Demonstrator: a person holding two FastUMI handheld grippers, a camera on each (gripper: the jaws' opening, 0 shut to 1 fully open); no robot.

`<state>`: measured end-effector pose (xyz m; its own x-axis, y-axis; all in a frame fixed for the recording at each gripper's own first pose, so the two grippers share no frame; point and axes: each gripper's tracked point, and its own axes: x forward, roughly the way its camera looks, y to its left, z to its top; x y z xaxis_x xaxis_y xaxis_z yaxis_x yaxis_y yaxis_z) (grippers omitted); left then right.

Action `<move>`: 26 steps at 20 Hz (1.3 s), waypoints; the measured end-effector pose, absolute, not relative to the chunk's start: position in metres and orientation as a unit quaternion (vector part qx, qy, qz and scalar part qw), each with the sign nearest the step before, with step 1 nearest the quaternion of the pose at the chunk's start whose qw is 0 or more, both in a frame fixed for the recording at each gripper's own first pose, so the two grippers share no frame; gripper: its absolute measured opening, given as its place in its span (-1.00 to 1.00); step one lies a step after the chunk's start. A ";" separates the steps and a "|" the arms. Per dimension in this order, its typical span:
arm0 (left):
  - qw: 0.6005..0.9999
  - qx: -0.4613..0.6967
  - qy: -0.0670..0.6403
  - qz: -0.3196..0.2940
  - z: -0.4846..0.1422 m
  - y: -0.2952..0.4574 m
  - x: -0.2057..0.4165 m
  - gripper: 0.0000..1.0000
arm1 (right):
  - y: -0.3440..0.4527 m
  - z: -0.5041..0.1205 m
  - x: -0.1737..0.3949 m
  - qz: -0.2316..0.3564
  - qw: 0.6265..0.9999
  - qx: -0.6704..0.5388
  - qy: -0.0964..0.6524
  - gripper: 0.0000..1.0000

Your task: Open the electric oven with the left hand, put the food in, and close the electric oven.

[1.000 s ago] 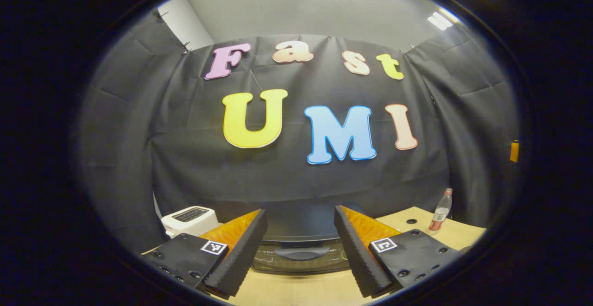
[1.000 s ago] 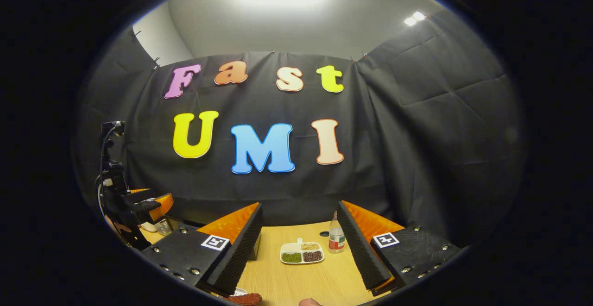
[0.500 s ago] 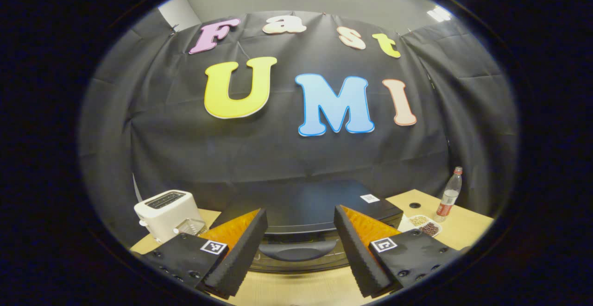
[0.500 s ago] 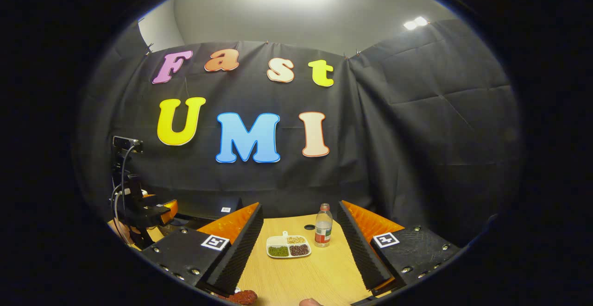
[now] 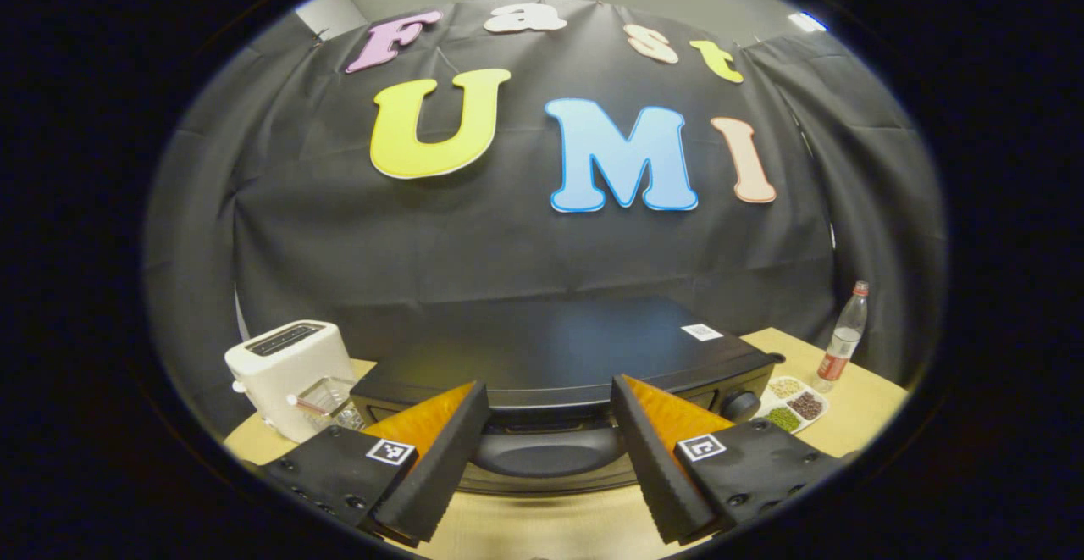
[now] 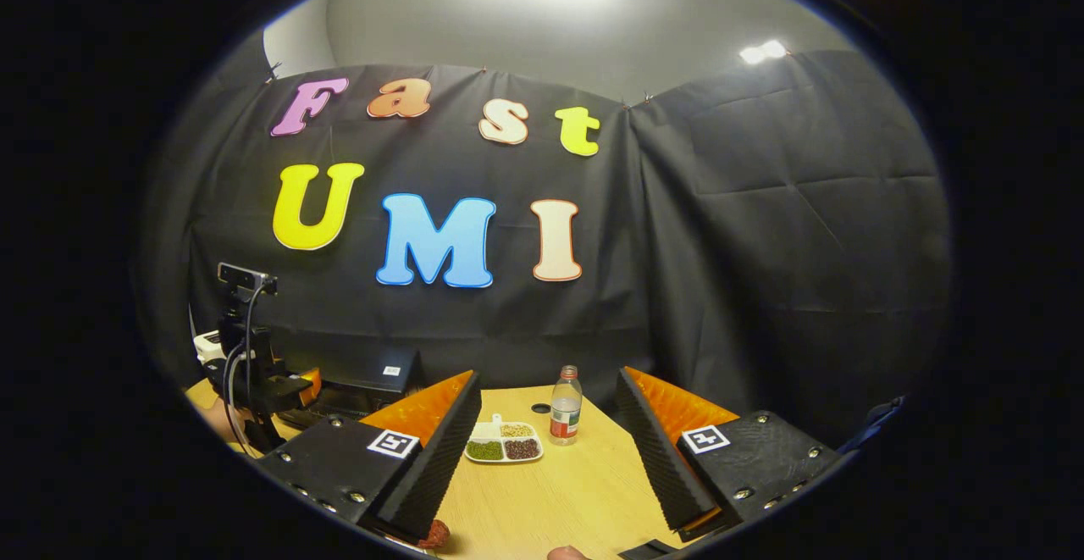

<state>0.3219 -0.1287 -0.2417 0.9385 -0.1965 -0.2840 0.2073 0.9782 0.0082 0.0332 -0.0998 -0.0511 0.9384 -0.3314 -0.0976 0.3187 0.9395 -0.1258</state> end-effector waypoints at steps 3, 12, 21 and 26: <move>0.985 0.016 0.147 -0.092 -0.253 -0.125 0.320 1.00 | -0.099 -0.051 0.031 -0.162 0.983 -0.059 0.061 0.94; 0.985 0.021 0.142 -0.092 -0.252 -0.124 0.298 1.00 | -0.095 -0.051 0.028 -0.146 0.986 -0.058 0.059 0.94; 0.982 0.034 0.158 -0.093 -0.265 -0.120 0.254 0.87 | -0.087 -0.052 0.031 -0.116 0.990 -0.049 0.061 0.94; 0.980 0.037 0.172 -0.092 -0.277 -0.117 0.233 0.91 | -0.084 -0.055 0.028 -0.101 0.992 -0.048 0.066 0.94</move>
<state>0.2326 -0.1167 -0.2770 0.9240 -0.1682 -0.3433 0.1939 0.9801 0.0416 0.0284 -0.0838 -0.0551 0.9709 -0.2058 -0.1222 0.1931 0.9752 -0.1078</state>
